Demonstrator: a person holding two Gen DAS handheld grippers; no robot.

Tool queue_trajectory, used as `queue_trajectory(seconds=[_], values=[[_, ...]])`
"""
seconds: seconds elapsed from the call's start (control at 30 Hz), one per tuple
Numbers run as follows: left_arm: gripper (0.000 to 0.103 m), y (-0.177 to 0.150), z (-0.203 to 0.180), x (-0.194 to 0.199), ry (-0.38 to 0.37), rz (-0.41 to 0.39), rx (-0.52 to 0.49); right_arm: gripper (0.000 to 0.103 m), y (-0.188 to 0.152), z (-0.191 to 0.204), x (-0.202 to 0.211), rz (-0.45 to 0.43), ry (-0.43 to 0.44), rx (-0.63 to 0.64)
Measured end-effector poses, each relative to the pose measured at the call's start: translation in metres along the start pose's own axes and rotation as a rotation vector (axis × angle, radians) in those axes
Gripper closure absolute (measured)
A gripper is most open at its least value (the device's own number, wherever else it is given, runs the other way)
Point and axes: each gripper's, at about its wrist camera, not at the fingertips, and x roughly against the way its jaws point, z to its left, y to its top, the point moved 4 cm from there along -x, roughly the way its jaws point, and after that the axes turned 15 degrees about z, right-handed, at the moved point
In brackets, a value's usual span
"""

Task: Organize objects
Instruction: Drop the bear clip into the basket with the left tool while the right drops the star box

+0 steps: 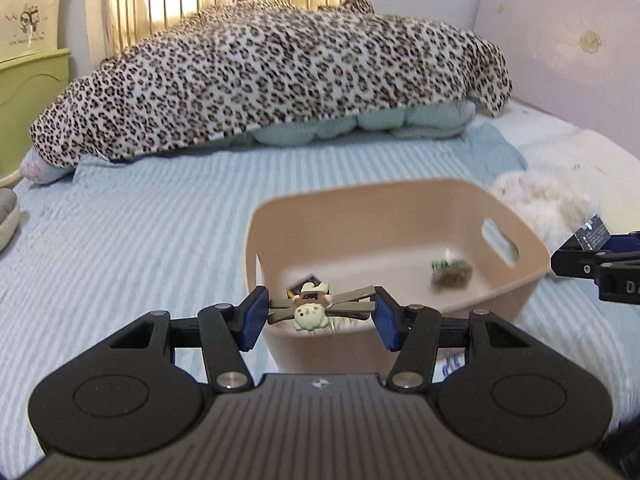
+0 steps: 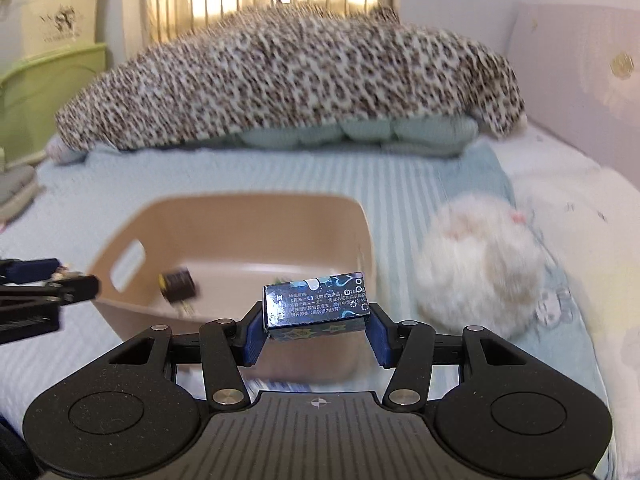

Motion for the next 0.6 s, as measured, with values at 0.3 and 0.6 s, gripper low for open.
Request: queue_trajectory(seconds=[0.3,0.6], values=[[0.046,0.034,0.001,-0.01,0.055,-0.053,0.005,0.054,0.035,0.014,-0.003,-0.076,0.032,-0.007],[0.046,0.057,0.005,-0.058,0.103,0.012,0.032,0.054,0.055,0.019,-0.055,-0.049,0.01,-0.055]])
